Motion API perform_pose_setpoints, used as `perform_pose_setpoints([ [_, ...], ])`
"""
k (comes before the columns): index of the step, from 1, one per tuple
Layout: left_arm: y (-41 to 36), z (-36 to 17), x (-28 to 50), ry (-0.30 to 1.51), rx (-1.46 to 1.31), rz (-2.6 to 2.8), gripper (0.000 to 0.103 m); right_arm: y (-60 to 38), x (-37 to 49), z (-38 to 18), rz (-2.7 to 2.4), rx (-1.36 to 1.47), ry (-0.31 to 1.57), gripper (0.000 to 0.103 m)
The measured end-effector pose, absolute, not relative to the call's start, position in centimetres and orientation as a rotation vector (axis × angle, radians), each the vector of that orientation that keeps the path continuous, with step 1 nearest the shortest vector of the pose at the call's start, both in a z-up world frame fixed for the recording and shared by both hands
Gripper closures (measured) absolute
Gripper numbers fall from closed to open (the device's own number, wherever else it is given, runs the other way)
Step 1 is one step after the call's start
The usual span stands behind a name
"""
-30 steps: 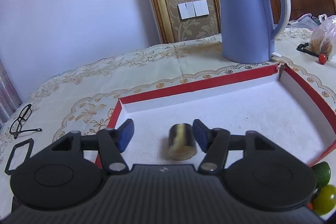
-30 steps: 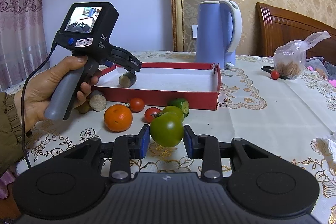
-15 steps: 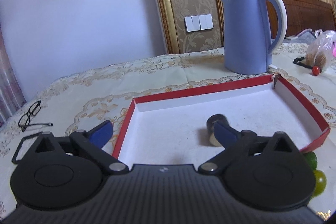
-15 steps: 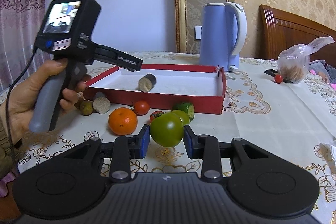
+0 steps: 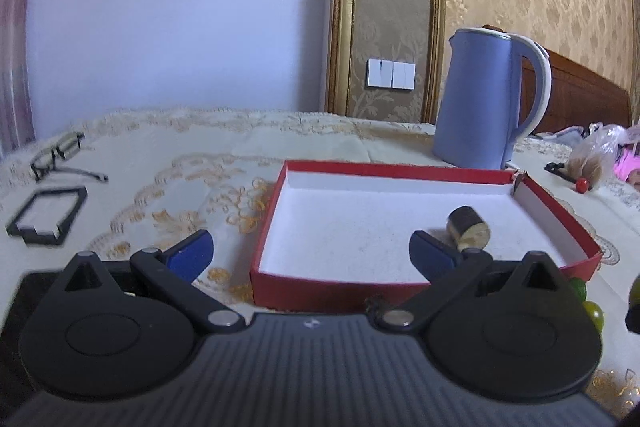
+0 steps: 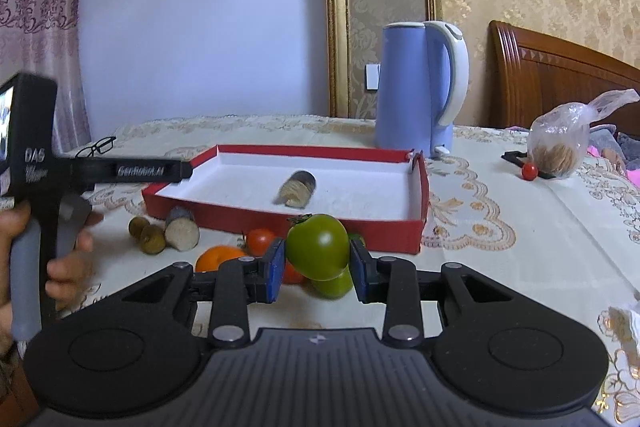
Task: Organize fruits
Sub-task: 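Carry the green tomato into the box and open the right gripper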
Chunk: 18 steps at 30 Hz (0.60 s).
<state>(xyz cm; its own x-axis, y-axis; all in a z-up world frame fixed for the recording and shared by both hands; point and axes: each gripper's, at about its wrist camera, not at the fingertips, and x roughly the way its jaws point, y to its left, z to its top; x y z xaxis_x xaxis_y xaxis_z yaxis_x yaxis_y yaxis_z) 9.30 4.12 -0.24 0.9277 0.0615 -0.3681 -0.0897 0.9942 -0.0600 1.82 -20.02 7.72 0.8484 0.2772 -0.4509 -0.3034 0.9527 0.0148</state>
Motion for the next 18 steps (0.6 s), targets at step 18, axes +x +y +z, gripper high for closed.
perform_pose_setpoints([
  [18,6.1,-0.6,9.2,0.396,-0.166,0.113,0.0,-18.2,10.3,9.6,0.291,-0.049,0.484,0.07],
])
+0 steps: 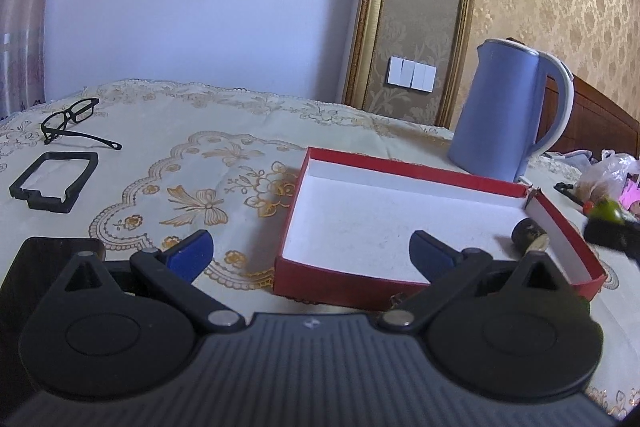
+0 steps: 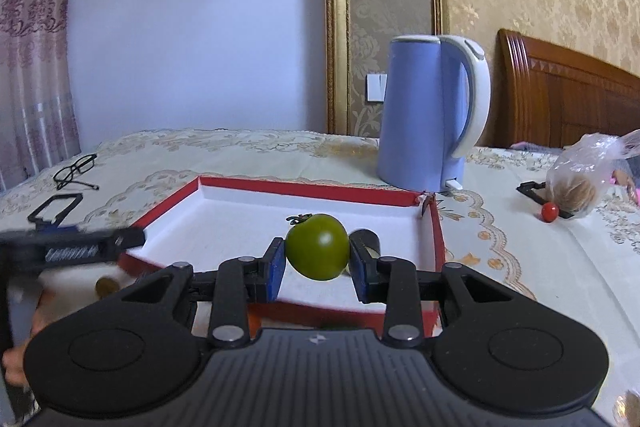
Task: Organize fruits
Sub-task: 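Carry the green tomato into the box and open the right gripper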
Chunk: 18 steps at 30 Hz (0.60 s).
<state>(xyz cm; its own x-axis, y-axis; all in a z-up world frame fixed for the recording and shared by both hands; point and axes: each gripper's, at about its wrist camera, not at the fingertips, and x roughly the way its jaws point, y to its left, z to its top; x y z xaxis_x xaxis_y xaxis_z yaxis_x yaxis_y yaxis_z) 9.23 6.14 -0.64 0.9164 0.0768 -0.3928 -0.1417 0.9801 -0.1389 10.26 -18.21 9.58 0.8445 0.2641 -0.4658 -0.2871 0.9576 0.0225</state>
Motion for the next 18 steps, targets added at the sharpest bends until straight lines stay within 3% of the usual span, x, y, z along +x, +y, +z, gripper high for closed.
perform_pose_setpoints([
  [18,6.0,-0.9,9.5,0.418,-0.158,0.116,0.0,-16.9,20.5,7.8,0.209,0.017,0.63,0.069],
])
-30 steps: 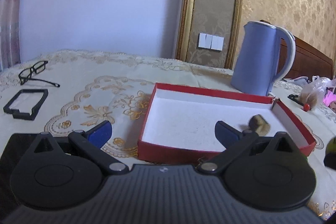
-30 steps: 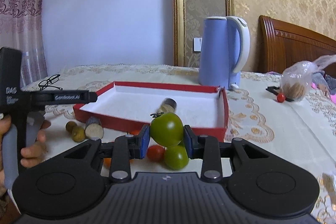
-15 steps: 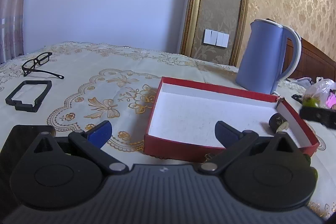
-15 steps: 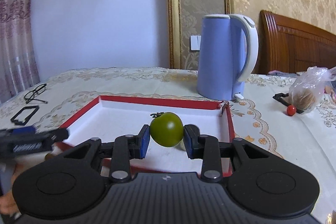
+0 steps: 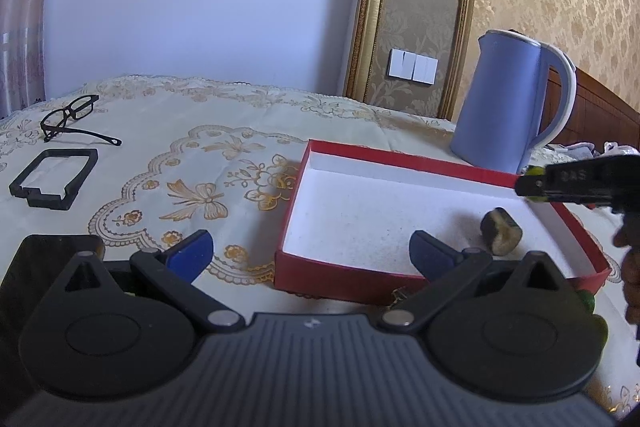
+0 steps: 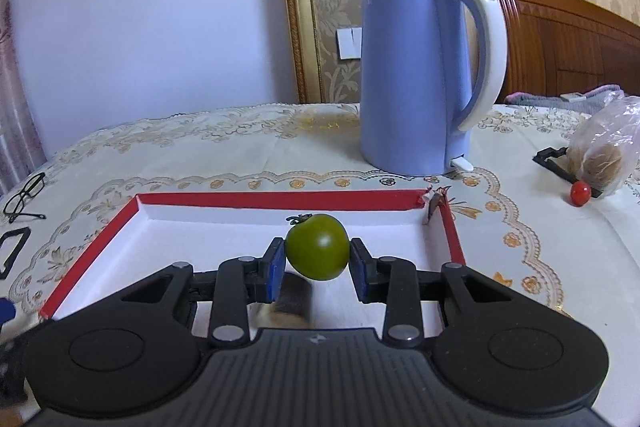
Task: Organize fruits
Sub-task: 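Carry the green tomato into the box and open the right gripper, then move the left gripper back toward the brown fruits in front of the box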
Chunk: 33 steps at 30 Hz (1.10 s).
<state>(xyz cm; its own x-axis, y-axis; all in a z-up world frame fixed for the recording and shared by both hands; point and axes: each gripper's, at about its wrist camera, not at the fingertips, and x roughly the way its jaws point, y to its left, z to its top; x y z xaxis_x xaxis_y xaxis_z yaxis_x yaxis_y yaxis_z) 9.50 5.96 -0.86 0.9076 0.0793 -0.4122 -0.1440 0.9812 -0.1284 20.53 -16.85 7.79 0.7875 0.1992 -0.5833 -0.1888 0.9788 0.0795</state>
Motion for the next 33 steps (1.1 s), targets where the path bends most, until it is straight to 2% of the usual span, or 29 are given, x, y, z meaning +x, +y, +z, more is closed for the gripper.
perform_pose_setpoints([
  [5,6.0,-0.9,9.6,0.423,-0.16,0.115,0.0,-15.8,22.1,7.0,0.18,-0.014,0.666,0.069],
  [6,6.0,-0.9,9.6,0.425,-0.161,0.115,0.0,-15.9,22.1,6.9,0.171,-0.007,0.668,0.064],
  [8,6.0,-0.9,9.6,0.427,-0.164,0.113,0.0,-16.3,21.9,6.9,0.148,0.013,0.667,0.04],
  [9,6.1,-0.9,9.6,0.428,-0.165,0.113,0.0,-16.5,21.7,7.0,0.132,0.016,0.663,0.022],
  [10,6.1,-0.9,9.6,0.429,-0.165,0.114,0.0,-16.7,21.3,7.2,0.118,0.014,0.656,0.015],
  [12,6.2,-0.9,9.6,0.428,-0.169,0.115,0.0,-17.4,20.0,7.8,0.093,0.006,0.635,0.015],
  [15,6.4,-1.0,9.6,0.432,-0.189,0.127,0.0,-19.3,17.1,8.4,0.061,0.083,0.616,0.001],
  [19,7.2,-1.0,9.7,0.439,-0.235,0.128,0.0,-21.1,11.9,8.4,0.062,0.145,0.54,0.0],
  [25,7.3,-1.0,9.6,0.435,-0.239,0.118,0.0,-21.3,4.4,7.2,0.091,0.062,0.416,0.0],
  [30,6.9,-0.8,8.9,0.421,-0.212,0.126,0.0,-21.4,2.7,7.0,0.179,0.06,0.373,0.0],
  [33,6.5,-0.8,8.3,0.45,-0.171,0.056,0.0,-22.2,3.1,6.3,0.221,0.113,0.431,0.0],
])
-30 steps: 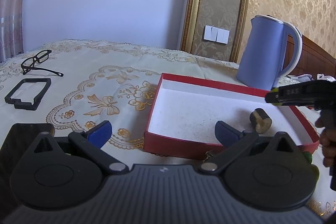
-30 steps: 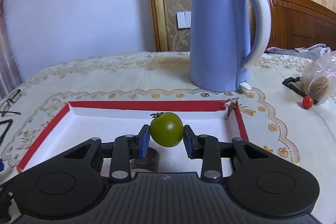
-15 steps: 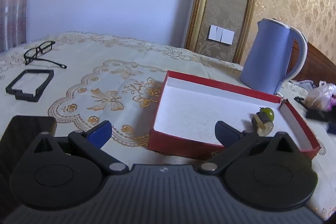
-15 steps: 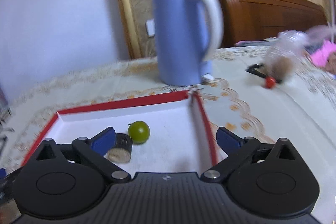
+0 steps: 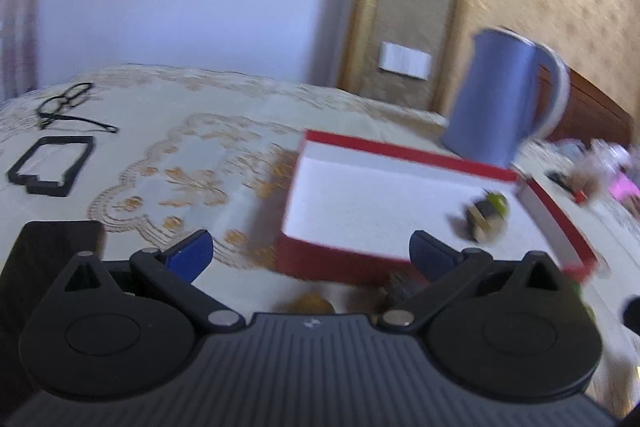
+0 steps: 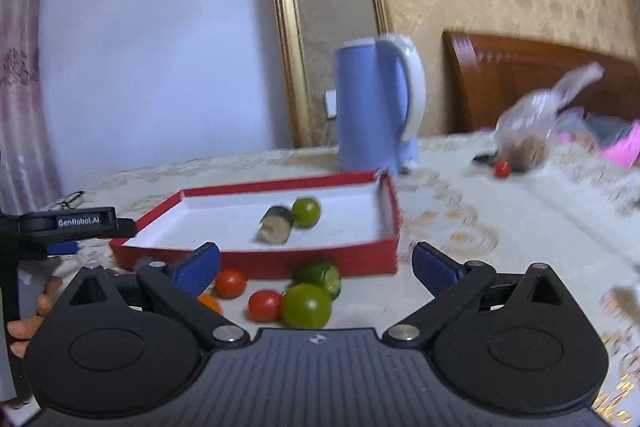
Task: Organize fruits
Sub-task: 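Move the left gripper back toward the brown fruits in front of the box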
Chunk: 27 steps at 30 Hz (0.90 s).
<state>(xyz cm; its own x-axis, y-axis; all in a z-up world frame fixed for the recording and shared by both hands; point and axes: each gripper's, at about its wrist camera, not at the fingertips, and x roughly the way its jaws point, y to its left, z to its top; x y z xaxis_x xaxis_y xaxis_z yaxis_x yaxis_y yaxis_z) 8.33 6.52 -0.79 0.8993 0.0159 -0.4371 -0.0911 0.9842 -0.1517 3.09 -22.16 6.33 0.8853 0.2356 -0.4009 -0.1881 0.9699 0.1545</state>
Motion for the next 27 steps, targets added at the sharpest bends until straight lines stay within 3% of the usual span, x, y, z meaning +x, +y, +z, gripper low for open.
perform_pose_setpoints([
  [3,6.1,-0.8,7.2,0.444,-0.105,0.027,0.0,-22.2,3.3,5.7,0.268,0.109,0.501,0.0],
  [21,4.7,-2.0,5.3,0.498,0.102,-0.057,0.0,-20.7,1.7,5.0,0.21,-0.052,0.425,0.0],
  [27,3.6,-2.3,5.4,0.519,0.133,-0.115,0.025,-20.7,1.9,4.9,0.194,-0.058,0.43,0.0],
])
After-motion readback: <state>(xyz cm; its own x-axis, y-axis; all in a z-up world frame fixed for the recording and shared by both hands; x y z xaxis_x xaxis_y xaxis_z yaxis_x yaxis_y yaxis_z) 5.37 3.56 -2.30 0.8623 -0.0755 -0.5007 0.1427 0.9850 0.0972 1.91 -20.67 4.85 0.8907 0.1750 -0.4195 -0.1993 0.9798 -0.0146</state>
